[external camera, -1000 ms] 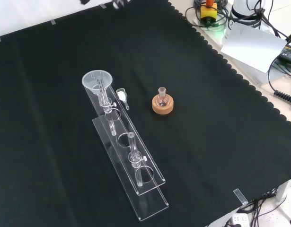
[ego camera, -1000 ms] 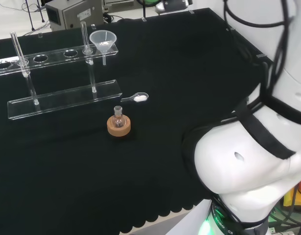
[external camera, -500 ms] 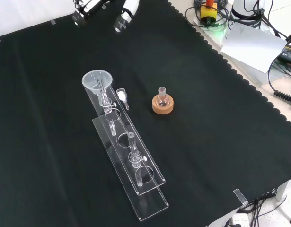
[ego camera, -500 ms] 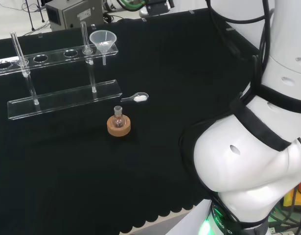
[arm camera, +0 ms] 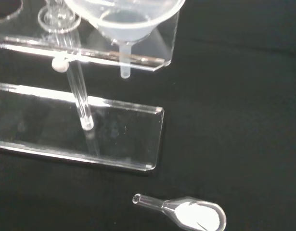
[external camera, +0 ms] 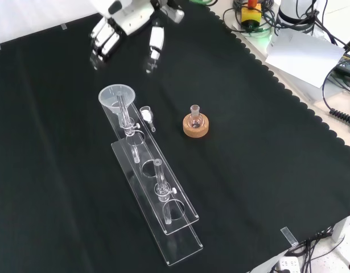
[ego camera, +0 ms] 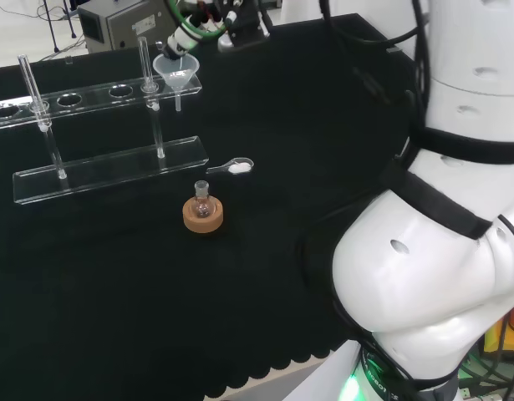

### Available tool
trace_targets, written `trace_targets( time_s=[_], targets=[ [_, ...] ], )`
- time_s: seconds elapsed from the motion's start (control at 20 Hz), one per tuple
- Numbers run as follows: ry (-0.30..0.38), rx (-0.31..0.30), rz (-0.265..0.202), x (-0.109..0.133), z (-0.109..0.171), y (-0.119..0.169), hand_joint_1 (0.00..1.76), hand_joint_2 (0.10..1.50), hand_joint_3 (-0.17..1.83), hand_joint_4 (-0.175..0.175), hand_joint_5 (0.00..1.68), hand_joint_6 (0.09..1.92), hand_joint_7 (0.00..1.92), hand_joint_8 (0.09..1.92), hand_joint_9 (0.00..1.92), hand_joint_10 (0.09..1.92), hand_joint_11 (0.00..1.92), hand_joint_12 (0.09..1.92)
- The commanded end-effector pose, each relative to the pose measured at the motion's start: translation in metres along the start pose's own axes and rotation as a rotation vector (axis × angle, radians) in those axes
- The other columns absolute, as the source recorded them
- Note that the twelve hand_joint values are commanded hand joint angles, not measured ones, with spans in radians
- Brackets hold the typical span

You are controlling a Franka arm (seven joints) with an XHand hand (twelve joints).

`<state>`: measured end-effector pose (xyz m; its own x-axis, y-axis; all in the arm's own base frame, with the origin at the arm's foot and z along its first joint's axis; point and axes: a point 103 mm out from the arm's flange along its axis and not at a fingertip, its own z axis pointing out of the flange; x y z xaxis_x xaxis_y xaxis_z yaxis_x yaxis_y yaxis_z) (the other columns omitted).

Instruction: Pick up the funnel from the transparent funnel stand.

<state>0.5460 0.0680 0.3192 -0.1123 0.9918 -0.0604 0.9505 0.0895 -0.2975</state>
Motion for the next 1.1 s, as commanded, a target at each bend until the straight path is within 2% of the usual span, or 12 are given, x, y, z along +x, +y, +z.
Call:
trace_targets(
  time_s=[0.05,0.45,0.7,1.1],
  targets=[
    [-0.059,0.105,-0.019,0.017,0.015,0.023,0.48,0.8,0.25,-0.043,0.27,0.09,0.01,0.71,0.25,0.77,0.28,1.41],
    [-0.102,0.136,-0.017,0.025,0.017,0.034,0.5,0.74,0.26,-0.074,0.21,0.09,0.0,0.74,0.23,0.84,0.4,1.41],
    [-0.125,0.156,-0.014,0.027,0.02,0.039,0.53,0.72,0.26,-0.073,0.16,0.09,0.0,0.57,0.19,0.86,0.43,1.4],
    [-0.132,0.15,-0.014,0.024,0.022,0.043,0.55,0.71,0.27,-0.073,0.14,0.09,0.0,0.52,0.17,0.88,0.43,1.39]
  ],
)
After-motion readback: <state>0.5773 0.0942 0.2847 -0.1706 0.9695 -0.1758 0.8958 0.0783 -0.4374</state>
